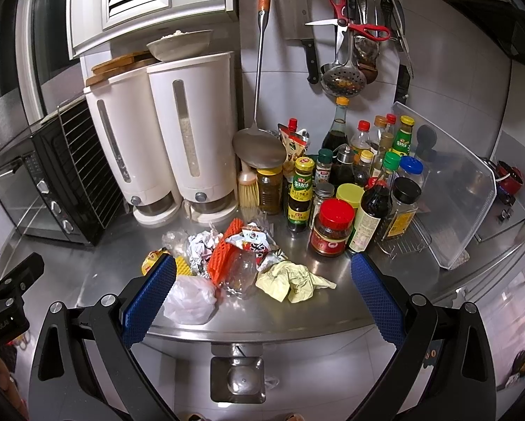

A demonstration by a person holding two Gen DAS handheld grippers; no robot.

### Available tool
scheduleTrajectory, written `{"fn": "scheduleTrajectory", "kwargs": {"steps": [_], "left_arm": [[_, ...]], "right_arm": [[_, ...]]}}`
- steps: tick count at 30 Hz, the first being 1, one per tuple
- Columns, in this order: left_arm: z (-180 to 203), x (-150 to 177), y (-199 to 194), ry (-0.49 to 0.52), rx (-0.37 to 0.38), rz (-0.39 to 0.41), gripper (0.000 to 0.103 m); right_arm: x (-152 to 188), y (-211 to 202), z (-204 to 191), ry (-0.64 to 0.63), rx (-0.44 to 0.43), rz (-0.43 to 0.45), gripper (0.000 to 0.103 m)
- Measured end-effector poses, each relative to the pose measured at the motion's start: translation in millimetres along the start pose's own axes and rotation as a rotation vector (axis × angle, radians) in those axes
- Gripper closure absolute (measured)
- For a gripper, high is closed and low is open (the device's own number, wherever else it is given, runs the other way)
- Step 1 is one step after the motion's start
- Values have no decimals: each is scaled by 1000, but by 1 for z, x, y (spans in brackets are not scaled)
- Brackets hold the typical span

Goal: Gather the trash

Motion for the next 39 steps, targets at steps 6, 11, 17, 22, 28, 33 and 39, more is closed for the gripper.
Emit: {"fn": "scheduleTrajectory", "kwargs": {"steps": [6,11,17,22,28,33,39], "left_arm": [[-1,0,-2,-2,-1,1,8],[-1,1,-2,-2,2,0,8],[-2,0,-4,-2,0,2,8],[-3,0,-7,-3,0,1,8],[-3,-1,-8,-2,-1,2,8],[-4,-1,-10,-2,-3,1,8],[-8,-3,-12,-4,-3,6,8]], "right_arm": [[0,0,0,-1,0,-1,3],[0,-2,0,2,0,2,3],[0,-3,0,3,1,5,3],[0,-6,0,7,1,6,3],[0,-9,2,9,-1,9,3],[-1,-9,4,16,1,15,3],[-3,-16,6,29,4,30,3]]}}
Point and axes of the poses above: each gripper's, at about its wrist camera, not at the fingertips, and y roughly the way its jaws point, z to its right, x to its underside, the point moved 4 cm from there along y, roughly the way its jaws point, and after that the axes turned 1 degree about z, right-handed, at the moved point
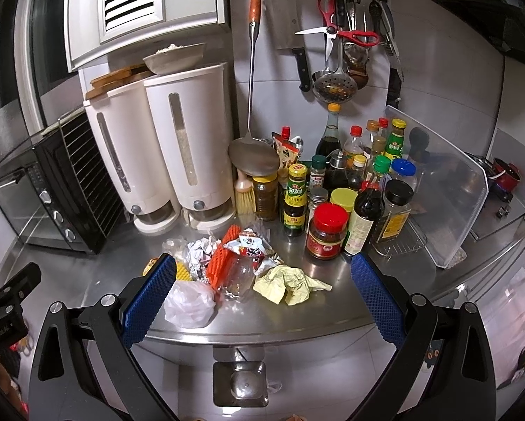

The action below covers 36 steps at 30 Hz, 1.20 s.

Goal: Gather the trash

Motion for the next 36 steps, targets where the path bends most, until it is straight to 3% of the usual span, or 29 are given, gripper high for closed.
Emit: {"fn": "scheduleTrajectory", "kwargs": {"steps": [8,16,31,34,36], "left_arm": [[-2,2,1,9,9,-2,8],[1,5,25,20,4,-32,8],[34,21,98,112,36,-123,8],[42,26,117,130,42,-150,8],[48,29,132,141,47,-173,8]], "right_arm": [[1,6,5,7,-5,-5,3],[-2,18,12,17,-23,55,3],[9,81,56,84,75,-42,3],[16,105,66,97,63,-82,3],[21,121,69,94,66,-108,10]]}}
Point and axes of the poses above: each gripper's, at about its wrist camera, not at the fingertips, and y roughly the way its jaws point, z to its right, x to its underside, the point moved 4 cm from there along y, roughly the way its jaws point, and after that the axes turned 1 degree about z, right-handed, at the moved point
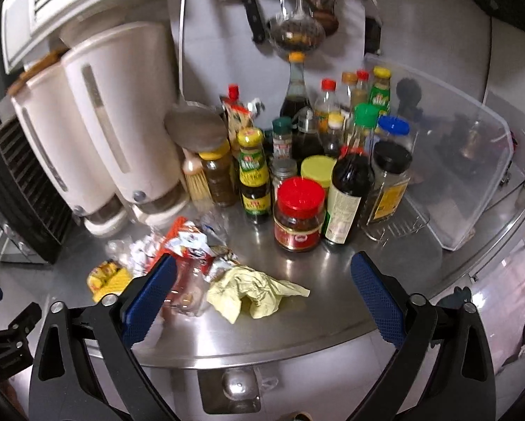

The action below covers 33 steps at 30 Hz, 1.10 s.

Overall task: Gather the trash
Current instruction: 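Grasp the white tissue with the left tool while the right tool grasps the yellow paper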

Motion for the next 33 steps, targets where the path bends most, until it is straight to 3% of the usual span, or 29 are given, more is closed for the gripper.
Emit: {"fn": "scheduleTrajectory", "kwargs": {"steps": [9,20,23,26,29,33], "left_arm": [[21,10,66,29,71,-118,11],[39,29,131,23,112,-239,15],[44,35,143,21,119,-265,18],[51,40,152,27,142,-287,21],[57,44,156,35,167,-299,29],[67,50,159,30,224,-319,56]], "right_arm": [[31,83,-3,-35,-14,-165,12],[45,137,-13,-66,-48,-231,12],[57,156,-10,-55,-49,-288,22],[68,167,-3,-31,-49,-325,23],[75,173,1,-27,-49,-339,23],[80,178,4,-7,-88,-351,37]]}}
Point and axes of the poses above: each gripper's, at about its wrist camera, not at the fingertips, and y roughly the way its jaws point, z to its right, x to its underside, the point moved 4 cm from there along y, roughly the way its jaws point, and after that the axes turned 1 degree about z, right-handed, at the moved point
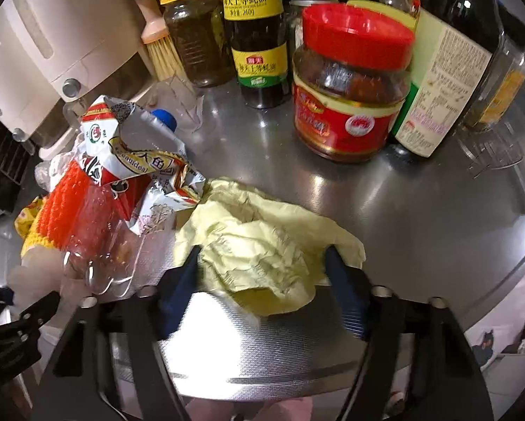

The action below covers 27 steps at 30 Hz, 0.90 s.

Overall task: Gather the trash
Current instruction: 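Grasp the white tissue with the left tool while the right tool grasps the yellow paper, then carry both items over the floor bin and open both tools to drop them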

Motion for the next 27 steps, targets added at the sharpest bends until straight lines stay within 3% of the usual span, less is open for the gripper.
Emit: {"fn": "scheduleTrajectory", "kwargs": {"steps": [3,7,18,27], "left_arm": [[3,2,1,-1,28,-2,73],[9,8,-6,11,38,20,85],[3,45,-41,-53,55,63,90],[12,92,-60,-41,62,62,91]], "right_arm": [[1,0,2,-12,4,4,50],[7,-9,1,-13,12,13,61],[39,-49,22,29,82,33,66],[92,-74,16,17,47,23,66]]}}
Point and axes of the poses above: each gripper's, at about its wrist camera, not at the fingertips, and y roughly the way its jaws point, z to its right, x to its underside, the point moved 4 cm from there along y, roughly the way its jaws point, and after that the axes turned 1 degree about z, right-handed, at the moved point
